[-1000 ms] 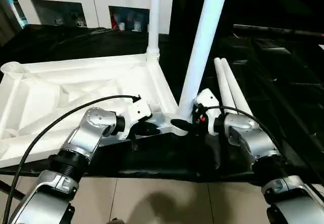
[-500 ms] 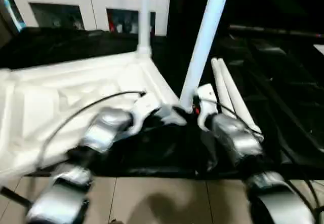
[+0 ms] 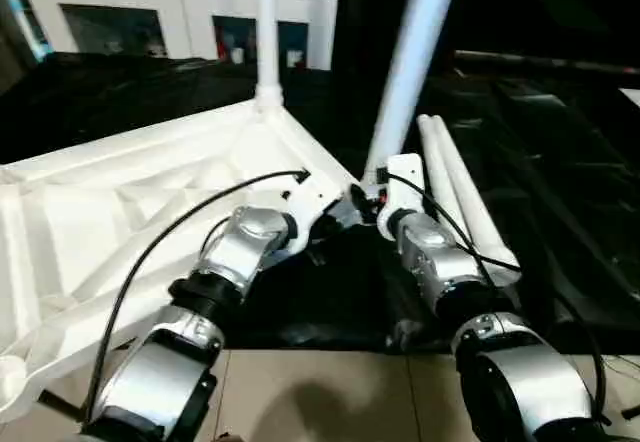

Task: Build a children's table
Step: Rotate leg to tighten

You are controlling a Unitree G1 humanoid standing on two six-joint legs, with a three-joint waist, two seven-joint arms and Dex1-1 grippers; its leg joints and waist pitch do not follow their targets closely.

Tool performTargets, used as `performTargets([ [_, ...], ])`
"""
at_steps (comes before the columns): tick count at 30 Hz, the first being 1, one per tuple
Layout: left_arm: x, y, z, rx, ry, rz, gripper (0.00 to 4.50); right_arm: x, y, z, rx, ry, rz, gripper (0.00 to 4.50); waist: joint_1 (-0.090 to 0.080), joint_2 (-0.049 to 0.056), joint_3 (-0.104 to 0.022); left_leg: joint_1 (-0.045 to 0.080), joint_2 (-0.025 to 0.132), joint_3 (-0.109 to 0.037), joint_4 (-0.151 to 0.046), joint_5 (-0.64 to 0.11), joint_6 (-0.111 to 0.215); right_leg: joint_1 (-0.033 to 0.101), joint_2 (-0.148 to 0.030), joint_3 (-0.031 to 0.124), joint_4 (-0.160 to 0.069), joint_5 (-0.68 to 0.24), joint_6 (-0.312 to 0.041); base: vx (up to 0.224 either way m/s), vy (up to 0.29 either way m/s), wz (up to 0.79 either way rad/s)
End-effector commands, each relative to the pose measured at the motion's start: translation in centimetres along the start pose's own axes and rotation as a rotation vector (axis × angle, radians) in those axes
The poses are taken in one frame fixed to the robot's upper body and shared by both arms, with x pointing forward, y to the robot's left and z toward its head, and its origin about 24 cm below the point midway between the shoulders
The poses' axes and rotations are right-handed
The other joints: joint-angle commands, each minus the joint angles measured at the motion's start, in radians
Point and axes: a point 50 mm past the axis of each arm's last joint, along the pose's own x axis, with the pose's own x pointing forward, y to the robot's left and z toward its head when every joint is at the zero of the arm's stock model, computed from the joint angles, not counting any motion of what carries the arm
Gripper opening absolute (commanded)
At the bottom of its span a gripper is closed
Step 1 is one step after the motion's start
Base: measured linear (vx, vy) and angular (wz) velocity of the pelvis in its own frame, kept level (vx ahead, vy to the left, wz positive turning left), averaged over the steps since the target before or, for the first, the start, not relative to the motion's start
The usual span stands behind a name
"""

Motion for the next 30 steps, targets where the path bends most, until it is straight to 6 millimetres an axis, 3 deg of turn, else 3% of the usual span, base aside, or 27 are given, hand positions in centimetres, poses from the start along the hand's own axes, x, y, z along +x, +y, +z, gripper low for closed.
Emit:
performTargets([
  [1, -0.2, 0.0, -0.9, -0.024, -0.015, 0.009, 0.0, 0.1, 1.3, -0.3, -0.03, 0.016, 0.092, 3.76, 0.007, -0.006, -0.058, -0.005, 0.033, -0.013, -0.063, -0.149, 0.04, 0.046, -0.08, 0.059, -0.086, -0.162, -0.179, 0.0, 0.0, 0.0],
  [2, -0.6, 0.2, -1.3, -0.013, -0.022, -0.02, 0.0, -0.1, 0.9, 0.0, -0.071, 0.007, 0.149, 3.76, 0.007, -0.006, -0.058, -0.003, 0.034, -0.013, -0.062, -0.147, 0.044, 0.046, -0.08, 0.059, -0.085, -0.158, -0.184, 0.0, 0.0, 0.0],
  [3, -1.5, 0.5, -1.9, 0.003, -0.029, -0.074, 0.0, -0.7, 0.2, 0.2, -0.126, 0.003, 0.246, 3.76, 0.006, -0.01, -0.059, -0.011, 0.032, -0.012, -0.059, -0.122, 0.061, 0.054, -0.077, 0.058, -0.081, -0.115, -0.19, 0.0, 0.0, 0.0],
  [5, -2.2, 0.8, -2.4, 0.022, -0.032, -0.115, 0.0, -1.4, -0.5, 0.2, -0.173, 0.013, 0.319, 3.76, 0.005, -0.007, -0.061, -0.006, 0.033, -0.01, -0.057, -0.113, 0.078, 0.049, -0.079, 0.06, -0.08, -0.096, -0.199, 0.0, 0.0, 0.0],
  [6, -2.4, 0.8, -2.4, 0.029, -0.035, -0.127, 0.0, -1.6, -0.7, 0.1, -0.186, 0.017, 0.337, 3.76, 0.008, -0.008, -0.061, -0.008, 0.033, -0.011, -0.056, -0.102, 0.082, 0.052, -0.079, 0.06, -0.078, -0.081, -0.197, 0.0, 0.0, 0.0],
  [10, -3.5, 0.6, -2.8, 0.063, -0.054, -0.241, 0.0, -2.7, -1.8, -0.1, -0.243, 0.037, 0.422, 3.76, 0.009, -0.005, -0.064, -0.004, 0.036, -0.01, -0.054, -0.07, 0.101, 0.05, -0.076, 0.06, -0.066, 0.009, -0.235, 0.0, 0.0, 0.0],
  [13, -4.3, 0.2, -3.2, 0.08, -0.054, -0.332, 0.0, -3.4, -2.5, 0.0, -0.265, 0.043, 0.471, 3.76, 0.011, -0.004, -0.062, -0.004, 0.037, -0.007, -0.054, -0.08, 0.108, 0.048, -0.078, 0.061, -0.065, 0.01, -0.249, 0.0, 0.0, 0.0],
  [21, -4.9, -0.2, -3.6, 0.078, -0.055, -0.4, 0.0, -4.0, -1.9, -0.2, -0.28, 0.057, 0.585, 3.76, 0.016, -0.005, -0.059, 0.001, 0.039, -0.007, -0.059, -0.116, 0.074, 0.046, -0.076, 0.063, -0.071, -0.058, -0.236, 0.0, 0.0, 0.0],
  [30, -5.4, -0.1, -3.9, 0.074, -0.049, -0.407, 0.0, -4.3, -1.5, -0.4, -0.264, 0.072, 0.64, 2.93, 0.018, -0.009, -0.06, 0.0, 0.038, -0.006, -0.057, -0.1, 0.075, 0.046, -0.077, 0.063, -0.069, -0.054, -0.226, 0.0, 0.0, 0.0],
])
